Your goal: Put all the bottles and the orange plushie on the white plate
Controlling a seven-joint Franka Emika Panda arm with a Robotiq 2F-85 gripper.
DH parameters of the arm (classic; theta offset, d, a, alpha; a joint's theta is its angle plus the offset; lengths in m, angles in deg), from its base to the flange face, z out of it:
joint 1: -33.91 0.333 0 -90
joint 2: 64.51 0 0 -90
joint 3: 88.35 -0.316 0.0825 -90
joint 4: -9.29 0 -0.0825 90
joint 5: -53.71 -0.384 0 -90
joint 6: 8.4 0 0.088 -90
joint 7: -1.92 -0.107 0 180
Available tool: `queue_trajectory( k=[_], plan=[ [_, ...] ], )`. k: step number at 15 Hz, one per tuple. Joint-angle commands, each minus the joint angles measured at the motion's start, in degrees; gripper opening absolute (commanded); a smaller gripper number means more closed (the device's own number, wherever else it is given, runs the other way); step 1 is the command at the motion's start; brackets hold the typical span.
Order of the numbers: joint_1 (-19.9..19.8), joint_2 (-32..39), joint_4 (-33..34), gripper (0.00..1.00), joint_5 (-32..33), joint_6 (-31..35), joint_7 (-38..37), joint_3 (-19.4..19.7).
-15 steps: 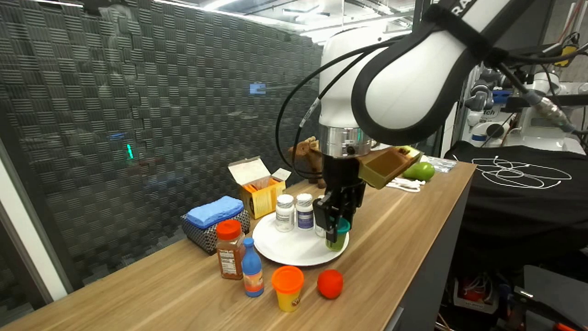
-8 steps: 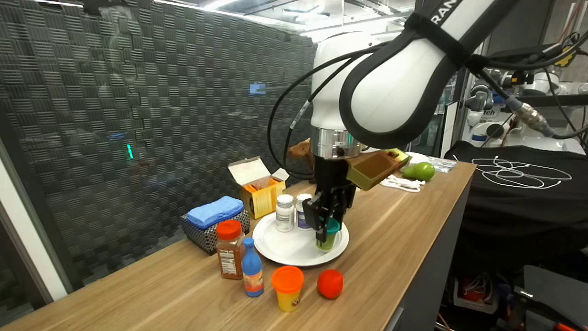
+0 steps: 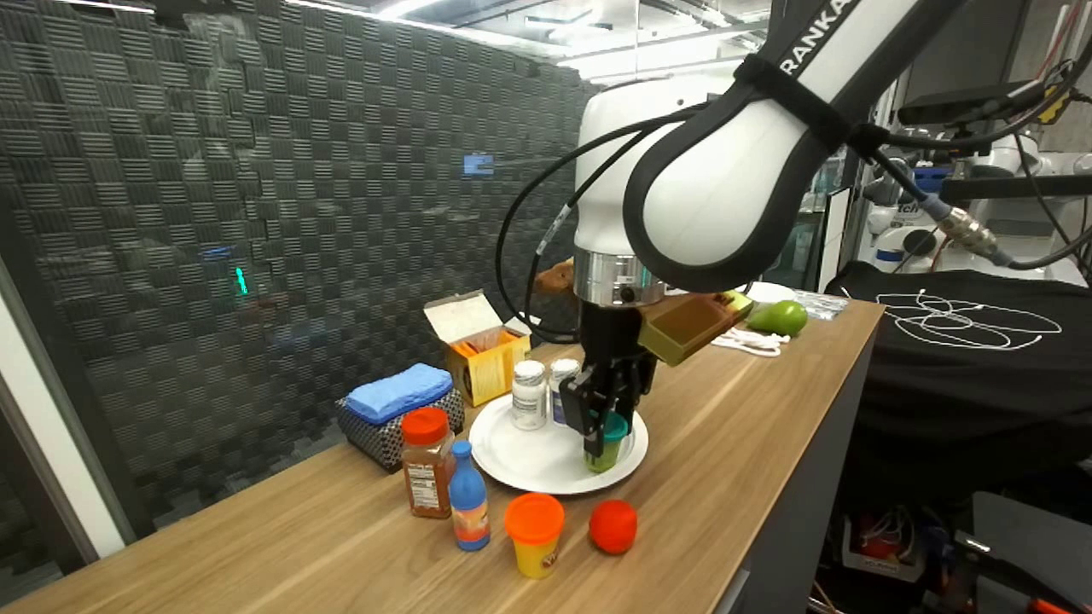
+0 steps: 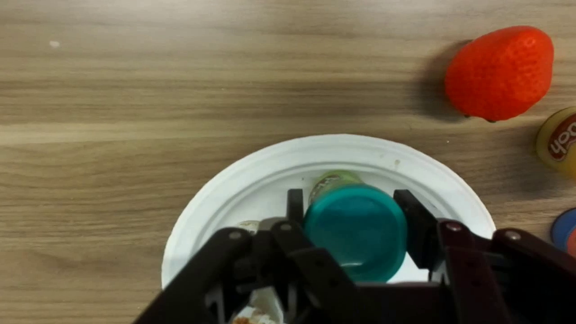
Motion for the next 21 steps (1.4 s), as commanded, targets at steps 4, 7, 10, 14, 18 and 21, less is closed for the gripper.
queue_trajectory(
  k=[4, 7, 10, 14, 18, 21],
  plan=[
    [0.8, -0.6, -0.2, 0.85, -0.4, 1.4, 0.0, 0.7],
    [1.3, -2.1, -1.8, 1.00, 0.3, 2.8, -1.5, 1.1],
    [1.7, -4.4, -3.7, 1.00, -0.4, 2.9, -1.3, 0.3],
    [3.5, -7.6, -5.9, 0.99, -0.3, 2.0, -3.4, -0.9],
    [5.8, -9.2, -7.3, 1.00, 0.5, 1.4, -4.7, -2.7],
    [6.8, -7.8, -6.9, 1.00, 0.3, 2.6, -2.3, -4.4]
  ],
)
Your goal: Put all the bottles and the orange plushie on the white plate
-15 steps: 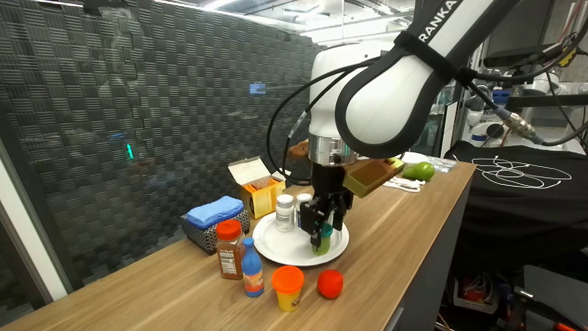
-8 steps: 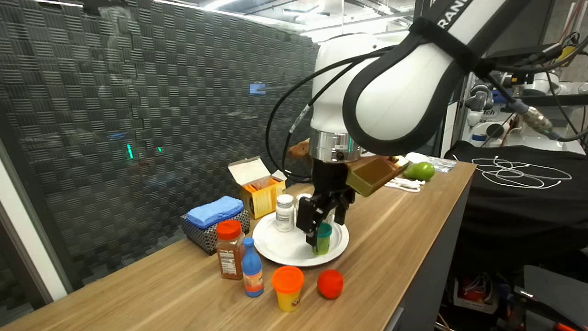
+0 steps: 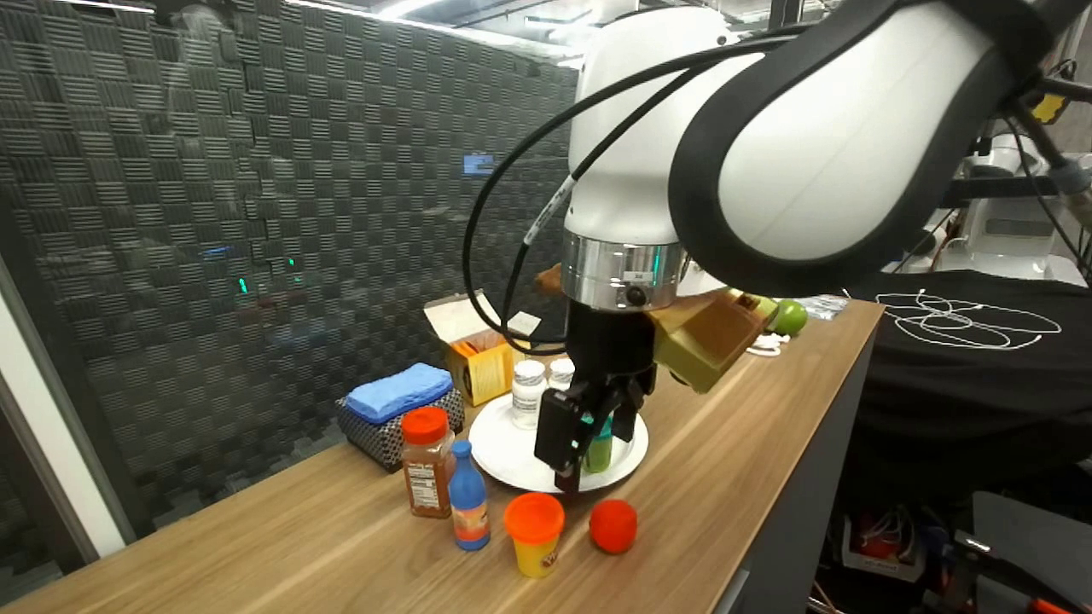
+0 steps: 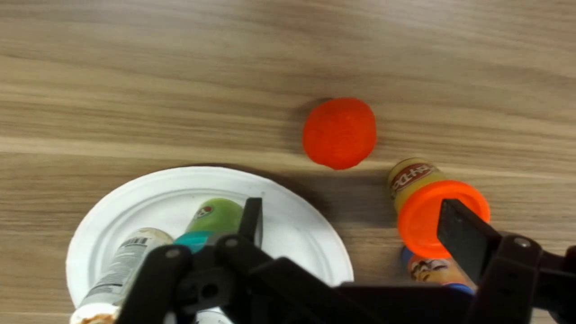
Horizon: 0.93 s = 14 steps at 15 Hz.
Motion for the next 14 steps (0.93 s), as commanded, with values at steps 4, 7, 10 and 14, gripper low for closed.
queue_trajectory(
  k=[4, 7, 10, 14],
  plan=[
    [1.2, 1.5, 0.8, 1.00, -3.6, 0.6, 7.7, -4.2],
    [1.6, 2.9, 1.7, 1.00, -2.8, 0.3, 9.6, -4.9],
    [1.9, 4.8, 2.8, 1.00, -1.3, 1.0, 10.0, -4.5],
    [2.3, 7.2, 5.0, 1.00, 0.8, 2.8, 9.7, -3.7]
  ],
)
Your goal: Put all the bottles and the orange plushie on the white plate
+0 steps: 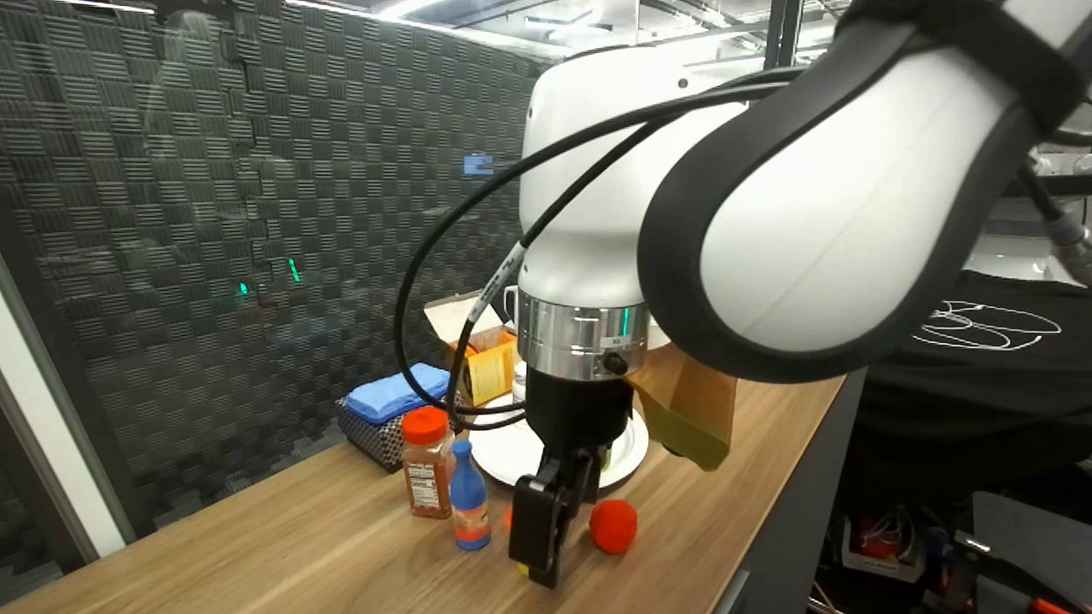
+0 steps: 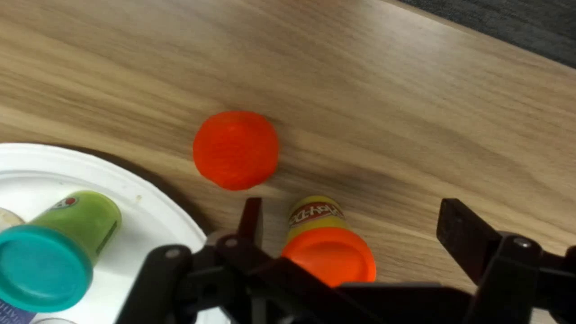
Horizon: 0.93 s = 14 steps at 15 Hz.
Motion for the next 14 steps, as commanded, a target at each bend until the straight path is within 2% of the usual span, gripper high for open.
queue_trajectory(
  k=[1, 5, 6, 7, 10, 12, 14],
  plan=[
    [0.8, 2.5, 3.2, 1.00, 2.5, 2.3, 0.0, 1.1],
    [1.2, 3.9, 5.1, 1.00, 4.0, 2.2, -0.5, 2.0],
    [1.4, 4.1, 5.3, 0.88, 4.7, 2.2, -0.9, 2.3],
    [1.6, 4.1, 5.4, 0.72, 5.5, 1.9, -1.3, 2.7],
    [2.1, 3.7, 4.9, 0.48, 7.5, 1.9, -2.3, 3.6],
    [2.4, 3.3, 4.7, 0.33, 8.2, 2.0, -2.8, 3.8],
    [2.6, 2.5, 4.8, 0.29, 7.2, 0.3, -3.3, 3.5]
  ],
)
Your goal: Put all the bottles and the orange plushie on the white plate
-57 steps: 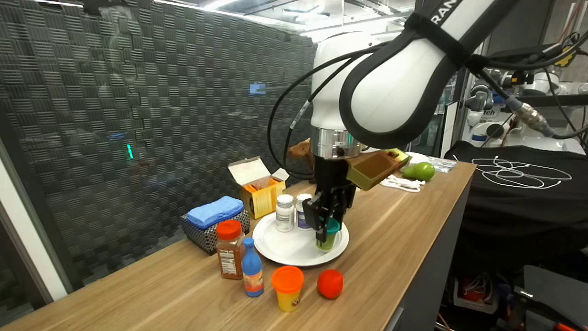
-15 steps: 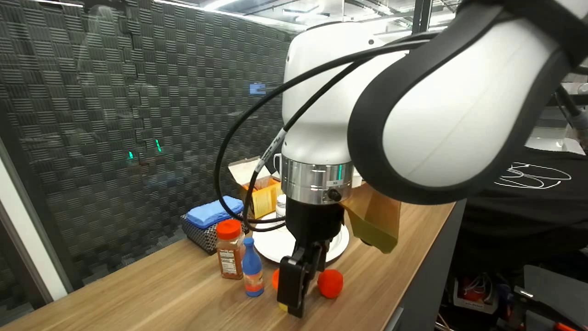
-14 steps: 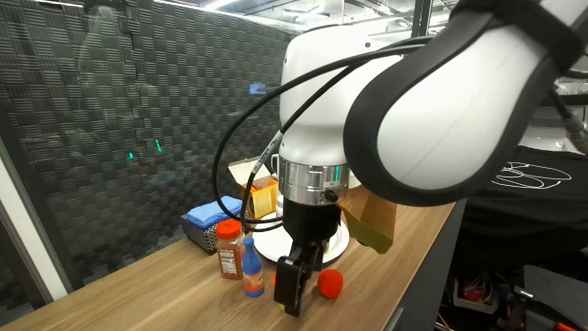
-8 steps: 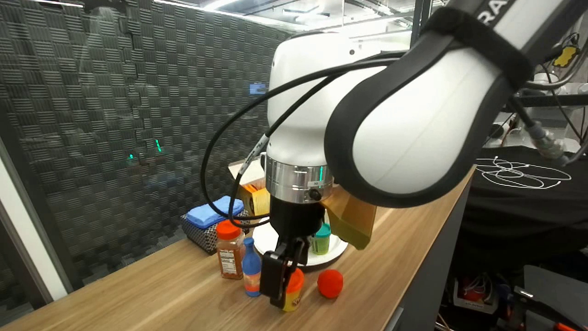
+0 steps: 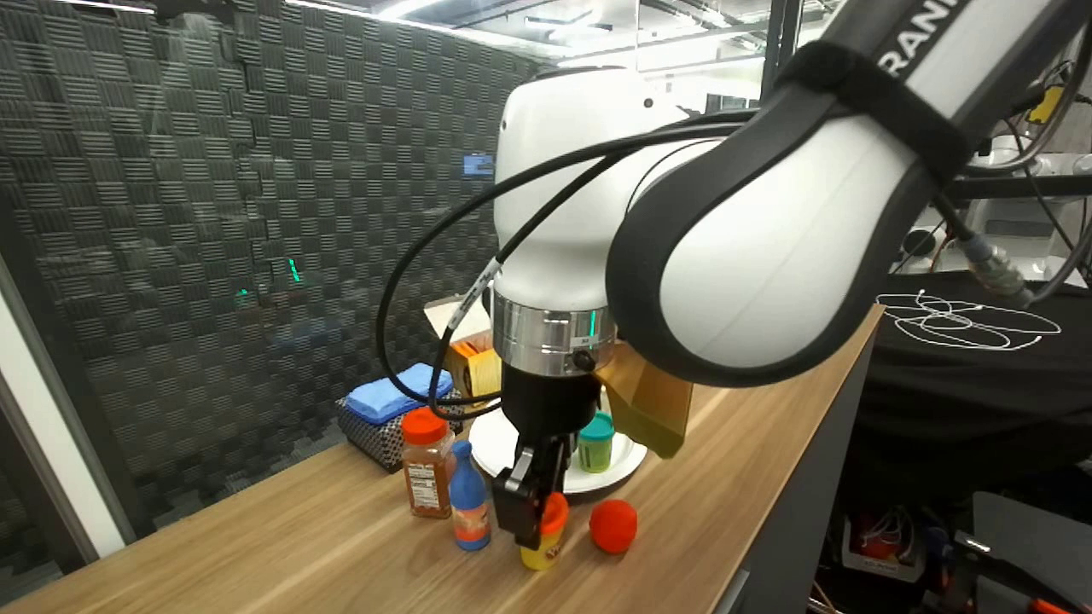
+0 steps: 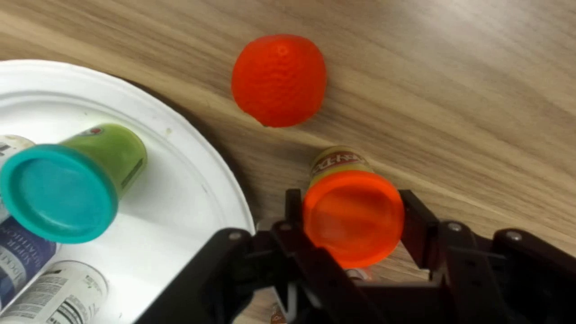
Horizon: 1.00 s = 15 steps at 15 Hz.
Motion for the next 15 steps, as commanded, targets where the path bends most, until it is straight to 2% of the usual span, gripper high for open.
queue_trajectory(
  k=[1, 5, 11, 15],
  plan=[
    [1.9, -1.6, 0.6, 0.29, 1.3, -1.5, -3.1, 0.9],
    [3.1, -3.5, 1.2, 0.29, 3.9, -2.1, -6.7, 1.9],
    [3.8, -3.9, 2.7, 0.29, 16.8, -1.9, -16.0, 5.9],
    [2.8, -2.5, 4.1, 0.29, 17.8, -0.5, -17.3, 6.6]
  ],
)
